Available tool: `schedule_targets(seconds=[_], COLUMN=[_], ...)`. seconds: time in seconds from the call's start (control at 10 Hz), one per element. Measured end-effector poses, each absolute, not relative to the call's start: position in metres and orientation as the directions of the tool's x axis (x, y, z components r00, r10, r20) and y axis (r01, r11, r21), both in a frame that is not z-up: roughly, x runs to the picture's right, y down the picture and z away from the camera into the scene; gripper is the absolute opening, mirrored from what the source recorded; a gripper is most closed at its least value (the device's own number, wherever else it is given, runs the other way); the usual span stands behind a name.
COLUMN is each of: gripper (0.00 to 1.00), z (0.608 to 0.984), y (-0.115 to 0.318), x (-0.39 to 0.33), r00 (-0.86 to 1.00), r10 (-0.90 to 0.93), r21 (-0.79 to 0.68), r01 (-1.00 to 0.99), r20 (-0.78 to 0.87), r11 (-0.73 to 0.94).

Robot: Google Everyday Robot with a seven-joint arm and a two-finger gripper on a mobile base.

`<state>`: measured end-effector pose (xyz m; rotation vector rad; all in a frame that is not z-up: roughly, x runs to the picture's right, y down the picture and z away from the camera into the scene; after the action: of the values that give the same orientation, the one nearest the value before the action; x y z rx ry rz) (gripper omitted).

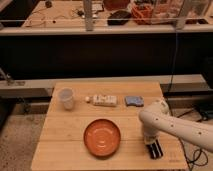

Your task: Push the eraser across the table

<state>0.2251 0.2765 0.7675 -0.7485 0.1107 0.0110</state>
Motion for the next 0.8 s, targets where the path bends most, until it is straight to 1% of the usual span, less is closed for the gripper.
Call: schedule_targets(seconds=[0.8], gripper=[0.00], z=[0.771], y=[0.264], x=[0.207], r00=[0.992], r10=[-0.044], r21=[-0.660], r01=[-0.044], r20=[-0.116], r11=[0.750])
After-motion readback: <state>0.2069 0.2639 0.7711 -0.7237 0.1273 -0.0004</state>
